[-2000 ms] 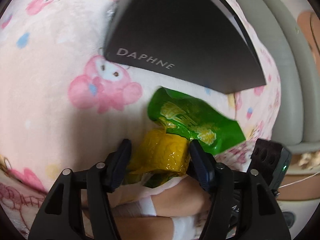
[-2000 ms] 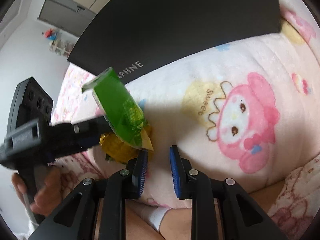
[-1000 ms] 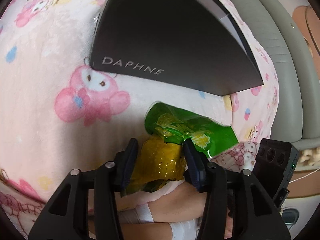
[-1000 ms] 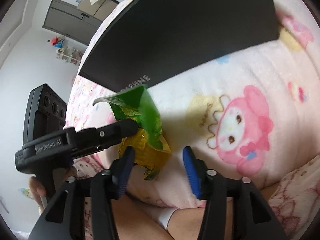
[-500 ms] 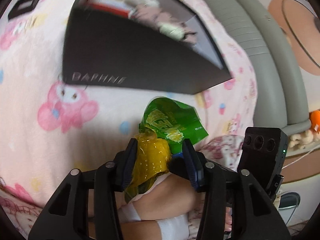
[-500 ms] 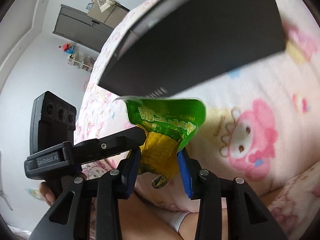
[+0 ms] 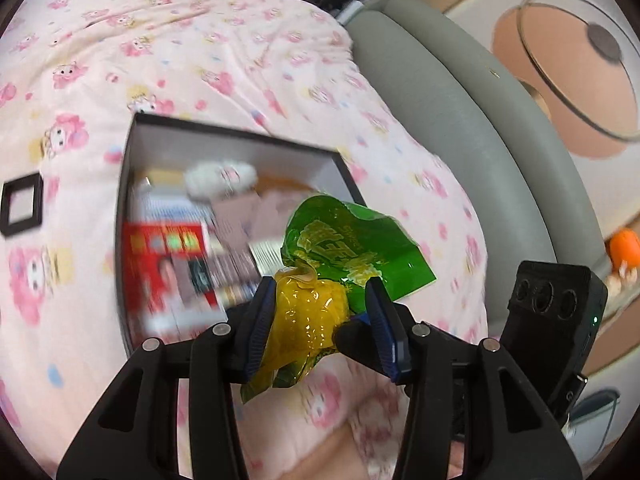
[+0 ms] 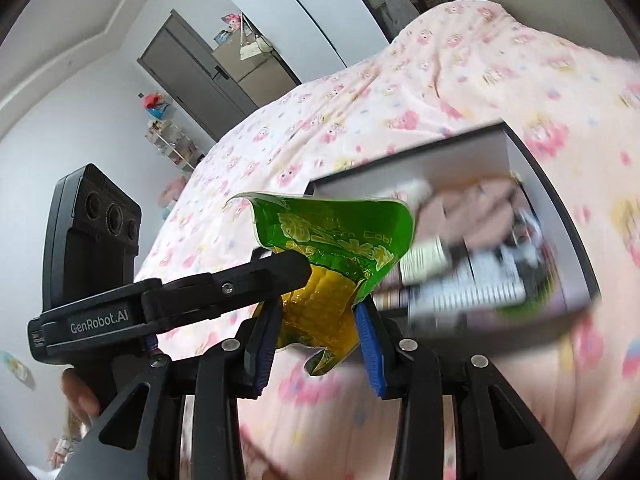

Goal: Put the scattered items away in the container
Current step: 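Lower the snack bag into the box and open the left gripper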

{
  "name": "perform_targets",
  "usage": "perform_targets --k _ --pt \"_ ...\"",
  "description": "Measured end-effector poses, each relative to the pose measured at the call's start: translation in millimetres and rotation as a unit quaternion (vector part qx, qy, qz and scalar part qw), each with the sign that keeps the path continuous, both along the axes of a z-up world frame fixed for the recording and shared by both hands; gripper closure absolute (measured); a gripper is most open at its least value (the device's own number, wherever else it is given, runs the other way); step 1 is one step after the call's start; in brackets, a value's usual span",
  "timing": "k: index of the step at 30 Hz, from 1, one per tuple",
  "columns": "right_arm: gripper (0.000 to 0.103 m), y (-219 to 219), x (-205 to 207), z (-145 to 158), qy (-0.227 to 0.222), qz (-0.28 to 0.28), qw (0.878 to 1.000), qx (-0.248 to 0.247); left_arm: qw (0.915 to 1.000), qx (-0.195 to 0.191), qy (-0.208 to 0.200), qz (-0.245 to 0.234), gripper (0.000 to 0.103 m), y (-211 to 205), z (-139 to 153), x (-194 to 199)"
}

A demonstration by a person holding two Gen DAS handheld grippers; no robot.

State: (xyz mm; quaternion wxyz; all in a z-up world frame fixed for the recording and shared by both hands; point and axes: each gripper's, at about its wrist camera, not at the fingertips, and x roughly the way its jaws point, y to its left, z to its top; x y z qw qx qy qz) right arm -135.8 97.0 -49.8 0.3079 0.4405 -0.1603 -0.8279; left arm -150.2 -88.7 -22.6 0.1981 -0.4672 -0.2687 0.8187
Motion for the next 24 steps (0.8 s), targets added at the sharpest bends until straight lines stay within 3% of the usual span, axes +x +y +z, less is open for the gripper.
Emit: perform_targets --k 5,9,14,17,20,24 --pt "0.068 -10 -45 -24 -0.039 -0.004 0.999 -0.003 0.9992 0.0 -0.037 0.015 0.057 -24 -31 -48" --pt "0.068 -25 -62 -44 -0.061 -0.001 0.998 0.018 0.9978 0.003 -0.062 0.024 0.056 -37 -59 -61" --pt "0.068 -33 -69 -55 -0.066 0.003 0.997 0.044 0.9973 -0.041 -0.043 0.043 0.053 -41 -66 -57" --pt "0.068 -26 -65 -47 -0.048 -0.008 0.998 0.04 0.9952 -0.074 -0.012 0.062 0.053 -41 -57 -51" --pt "0.068 -21 -56 -32 -0.018 -0.019 0.997 0.067 0.9946 -0.087 0.005 0.058 0.053 -35 -51 -44" --pt "0.068 -31 -43 -25 0.004 -0.013 0.991 0.137 0.9928 -0.116 -0.018 0.025 0.053 -23 -54 -35"
